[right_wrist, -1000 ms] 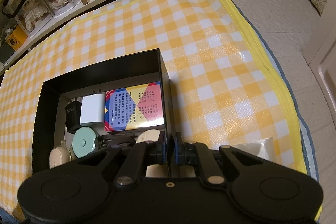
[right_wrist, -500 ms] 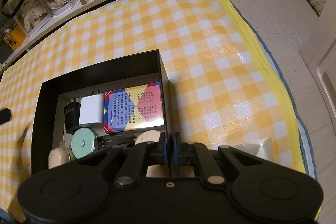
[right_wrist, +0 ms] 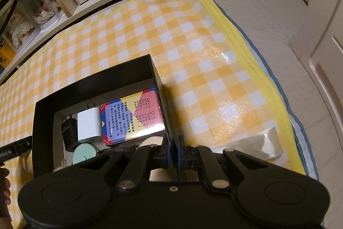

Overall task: Organize rigid objects
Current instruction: 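Move the open left tool out to the black smartwatch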

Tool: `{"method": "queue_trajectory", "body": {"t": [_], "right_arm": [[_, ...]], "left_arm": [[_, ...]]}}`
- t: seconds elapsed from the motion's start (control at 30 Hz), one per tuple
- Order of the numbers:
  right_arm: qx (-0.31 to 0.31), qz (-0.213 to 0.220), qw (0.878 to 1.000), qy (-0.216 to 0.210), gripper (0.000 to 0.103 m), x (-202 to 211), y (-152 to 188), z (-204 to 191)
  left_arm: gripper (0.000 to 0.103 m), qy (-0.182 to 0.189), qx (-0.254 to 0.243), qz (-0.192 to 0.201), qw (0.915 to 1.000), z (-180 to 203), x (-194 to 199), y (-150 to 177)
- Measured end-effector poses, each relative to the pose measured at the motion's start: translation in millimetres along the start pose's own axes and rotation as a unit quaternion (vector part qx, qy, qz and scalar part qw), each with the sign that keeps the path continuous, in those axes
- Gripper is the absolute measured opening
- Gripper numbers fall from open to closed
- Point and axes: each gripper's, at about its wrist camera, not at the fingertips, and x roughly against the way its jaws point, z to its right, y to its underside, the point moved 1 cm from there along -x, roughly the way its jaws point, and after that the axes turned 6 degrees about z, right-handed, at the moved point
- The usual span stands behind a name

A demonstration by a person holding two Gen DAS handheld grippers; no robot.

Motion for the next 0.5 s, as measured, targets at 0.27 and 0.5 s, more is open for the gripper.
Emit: {"method": "queue_trajectory", "body": {"t": [0.27,0.5], "right_arm": [[-0.001,0.0,1.0,0.001,0.007,0.5,0.3,-0.1],[0.0,0.0,1.0,0.001,0.008,0.8,0.6,-0.8]], "left_arm": [[0.085,-0.026,-0.073,0.024,0.9967,15.2,-7.5,6.0],[0.084,-0.074,-0.08,0.023,0.9938,-0.7,0.6,4.5]]}}
